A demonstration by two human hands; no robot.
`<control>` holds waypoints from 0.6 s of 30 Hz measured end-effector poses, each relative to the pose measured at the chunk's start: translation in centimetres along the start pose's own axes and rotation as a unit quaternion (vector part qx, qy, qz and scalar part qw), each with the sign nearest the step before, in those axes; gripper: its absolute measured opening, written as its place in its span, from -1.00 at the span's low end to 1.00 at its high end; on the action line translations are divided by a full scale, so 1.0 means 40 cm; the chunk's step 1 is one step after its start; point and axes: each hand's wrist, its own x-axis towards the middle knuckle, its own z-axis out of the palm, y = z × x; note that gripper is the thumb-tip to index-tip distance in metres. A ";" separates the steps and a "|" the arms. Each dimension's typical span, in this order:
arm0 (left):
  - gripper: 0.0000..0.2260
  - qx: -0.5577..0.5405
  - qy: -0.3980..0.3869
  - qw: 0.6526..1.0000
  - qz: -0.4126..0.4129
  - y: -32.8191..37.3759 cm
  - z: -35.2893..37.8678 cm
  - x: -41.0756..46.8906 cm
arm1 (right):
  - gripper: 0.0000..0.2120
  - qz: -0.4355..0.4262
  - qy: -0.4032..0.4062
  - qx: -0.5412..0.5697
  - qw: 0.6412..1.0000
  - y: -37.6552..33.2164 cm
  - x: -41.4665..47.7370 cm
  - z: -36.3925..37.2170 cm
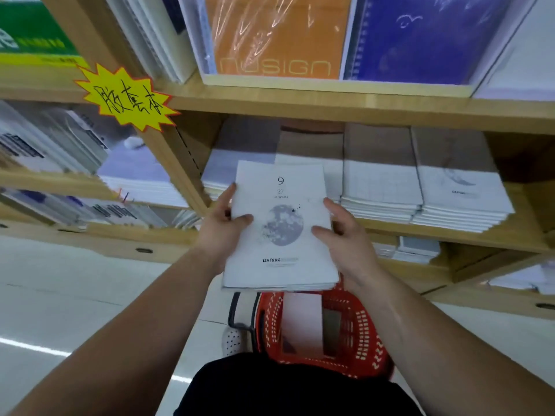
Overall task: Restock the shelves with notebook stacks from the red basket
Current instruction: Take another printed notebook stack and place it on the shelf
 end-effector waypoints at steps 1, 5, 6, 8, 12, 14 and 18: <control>-0.39 -0.006 -0.008 1.000 0.002 0.023 -0.025 0.031 | -0.41 0.021 0.002 0.030 0.999 -0.023 0.013 0.030; -0.45 -0.004 -0.049 0.998 0.040 0.090 -0.104 0.152 | -0.33 0.099 0.014 0.084 0.991 -0.073 0.075 0.143; -0.45 -0.001 -0.059 0.997 0.052 0.099 -0.116 0.181 | -0.33 0.107 0.023 0.081 0.991 -0.072 0.089 0.168; -0.43 0.003 -0.068 0.995 0.074 0.112 -0.132 0.237 | -0.35 0.125 0.032 0.074 0.989 -0.061 0.105 0.213; -0.41 0.050 -0.015 0.997 0.057 0.111 -0.149 0.333 | -0.41 0.171 0.049 0.130 0.975 -0.045 0.109 0.285; -0.37 0.150 -0.020 0.987 0.048 0.110 -0.154 0.360 | -0.39 0.164 0.075 0.145 0.973 -0.041 0.122 0.306; -0.29 0.451 -0.092 0.887 0.034 0.092 -0.153 0.323 | -0.37 0.147 0.079 0.129 0.978 -0.032 0.138 0.334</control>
